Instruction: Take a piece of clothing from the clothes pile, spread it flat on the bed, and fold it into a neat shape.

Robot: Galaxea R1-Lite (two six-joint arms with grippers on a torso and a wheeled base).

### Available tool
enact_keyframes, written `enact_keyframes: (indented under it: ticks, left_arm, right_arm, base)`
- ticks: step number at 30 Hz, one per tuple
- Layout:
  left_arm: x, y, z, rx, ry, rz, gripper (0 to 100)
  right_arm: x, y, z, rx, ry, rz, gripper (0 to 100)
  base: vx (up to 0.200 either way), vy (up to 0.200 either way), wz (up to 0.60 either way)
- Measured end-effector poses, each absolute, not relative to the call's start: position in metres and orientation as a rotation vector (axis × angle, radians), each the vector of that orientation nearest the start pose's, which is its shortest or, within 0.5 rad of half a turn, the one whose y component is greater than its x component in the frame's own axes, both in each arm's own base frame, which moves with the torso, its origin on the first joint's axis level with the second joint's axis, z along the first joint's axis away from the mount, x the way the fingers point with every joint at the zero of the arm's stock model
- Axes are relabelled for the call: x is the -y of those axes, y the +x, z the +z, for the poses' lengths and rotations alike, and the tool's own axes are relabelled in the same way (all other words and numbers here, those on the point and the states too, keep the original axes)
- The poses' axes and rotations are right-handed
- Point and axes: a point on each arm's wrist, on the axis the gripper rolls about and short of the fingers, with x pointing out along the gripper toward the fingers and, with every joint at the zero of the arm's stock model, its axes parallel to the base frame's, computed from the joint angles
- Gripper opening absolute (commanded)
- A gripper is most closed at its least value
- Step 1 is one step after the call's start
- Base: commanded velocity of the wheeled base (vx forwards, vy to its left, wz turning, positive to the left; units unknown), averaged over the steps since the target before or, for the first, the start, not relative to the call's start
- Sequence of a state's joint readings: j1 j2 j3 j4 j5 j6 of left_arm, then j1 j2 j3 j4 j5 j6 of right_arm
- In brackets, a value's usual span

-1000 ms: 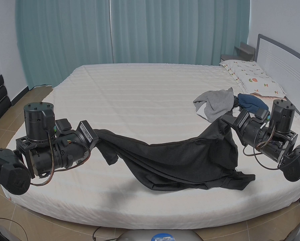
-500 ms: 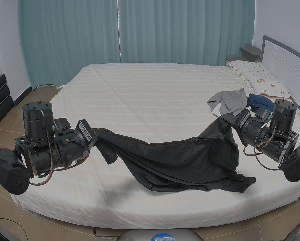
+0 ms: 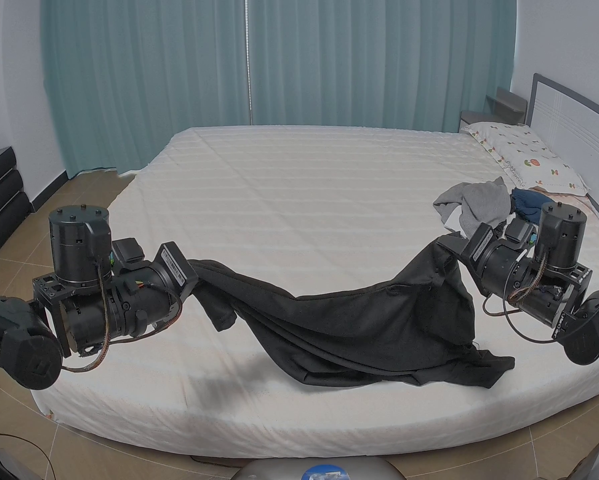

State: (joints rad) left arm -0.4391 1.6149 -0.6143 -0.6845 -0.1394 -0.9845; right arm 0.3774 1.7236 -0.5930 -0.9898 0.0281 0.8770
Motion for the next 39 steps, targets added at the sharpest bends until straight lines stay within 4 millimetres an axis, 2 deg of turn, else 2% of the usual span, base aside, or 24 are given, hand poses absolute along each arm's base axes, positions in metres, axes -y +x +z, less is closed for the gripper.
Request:
enact_keyframes:
  ticks: [7,12,17,21,24,28,35,39]
  left_arm:
    - [0.117,0.234,0.154,-0.639,-0.880,-0.343,0]
    - [0.116,0.223,0.159,-0.663,-0.866,-0.344,0]
    - [0.115,0.209,0.171,-0.677,-0.855,-0.356,0]
    - [0.113,0.202,0.187,-0.656,-0.856,-0.376,0]
    - [0.112,0.198,0.205,-0.630,-0.853,-0.394,0]
    - [0.109,0.196,0.229,-0.583,-0.846,-0.414,0]
    - [0.107,0.200,0.285,-0.479,-0.853,-0.440,0]
    - [0.108,0.208,0.309,-0.437,-0.858,-0.442,0]
  right_arm:
    - [-0.103,0.249,0.151,-0.342,0.830,0.314,0]
    - [-0.098,0.230,0.155,-0.337,0.831,0.325,0]
    - [-0.091,0.212,0.168,-0.318,0.832,0.323,0]
    - [-0.086,0.202,0.186,-0.290,0.832,0.326,0]
    - [-0.082,0.198,0.212,-0.240,0.839,0.336,0]
    - [-0.074,0.195,0.261,-0.130,0.858,0.361,0]
    - [-0.063,0.193,0.342,0.048,0.879,0.397,0]
    - [-0.059,0.203,0.371,0.110,0.881,0.390,0]
  base:
    - [-0.200,0.000,0.00]
    - [-0.200,0.000,0.00]
    - [-0.080,0.000,0.00]
    - [0.000,0.000,0.00]
    - [0.000,0.000,0.00]
    - [0.000,0.000,0.00]
    - [0.000,0.000,0.00]
    - [0.000,0.000,0.00]
